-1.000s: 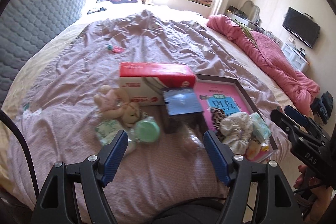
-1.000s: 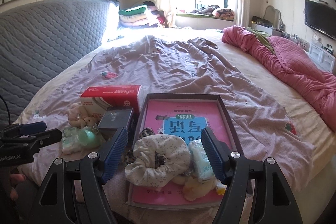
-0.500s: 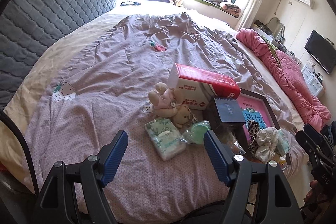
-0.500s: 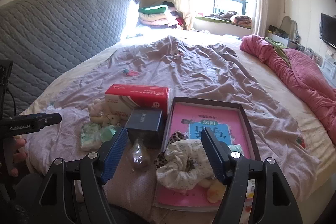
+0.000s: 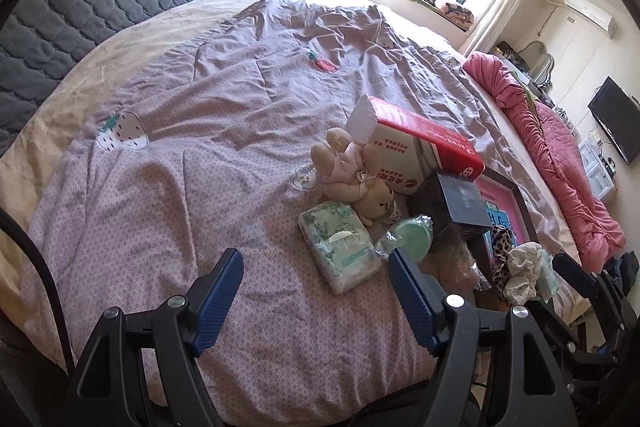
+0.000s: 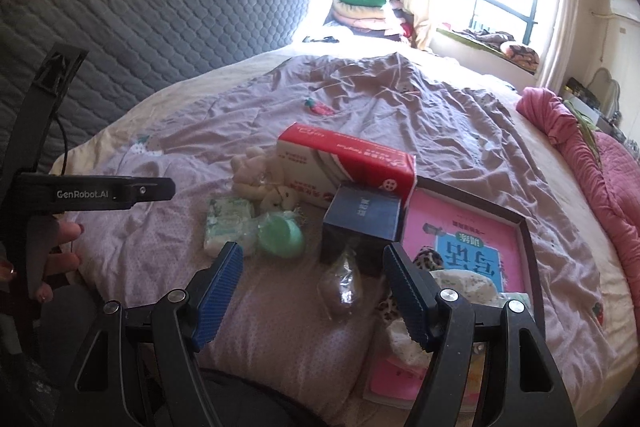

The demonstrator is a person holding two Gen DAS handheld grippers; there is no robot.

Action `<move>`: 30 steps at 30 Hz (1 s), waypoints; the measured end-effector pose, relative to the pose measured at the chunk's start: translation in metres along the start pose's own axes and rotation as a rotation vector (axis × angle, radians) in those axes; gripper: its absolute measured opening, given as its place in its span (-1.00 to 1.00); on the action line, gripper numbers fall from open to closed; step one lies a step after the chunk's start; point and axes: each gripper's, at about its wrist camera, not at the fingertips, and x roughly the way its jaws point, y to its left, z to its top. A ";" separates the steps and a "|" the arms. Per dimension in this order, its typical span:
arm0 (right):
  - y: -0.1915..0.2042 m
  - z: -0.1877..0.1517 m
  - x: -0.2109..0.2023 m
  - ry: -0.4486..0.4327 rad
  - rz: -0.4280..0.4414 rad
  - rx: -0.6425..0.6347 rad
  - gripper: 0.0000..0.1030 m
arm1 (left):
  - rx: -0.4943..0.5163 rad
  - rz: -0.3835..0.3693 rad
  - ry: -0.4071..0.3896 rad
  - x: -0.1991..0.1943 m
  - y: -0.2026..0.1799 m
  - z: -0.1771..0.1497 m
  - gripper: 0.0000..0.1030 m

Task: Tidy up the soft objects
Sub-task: 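Withdraw both open grippers from the tray back toward the remaining pile, then grasp the green-and-white Flower tissue pack with the left gripper while the right grasps the bagged green item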

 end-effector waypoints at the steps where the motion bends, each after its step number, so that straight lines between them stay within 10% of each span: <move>1: 0.004 -0.001 0.004 0.008 0.004 -0.018 0.44 | 0.001 -0.001 0.009 0.004 0.000 -0.001 0.44; 30: 0.044 0.002 0.129 0.128 -0.056 -0.348 0.44 | -0.164 -0.181 0.177 0.105 0.018 0.016 0.44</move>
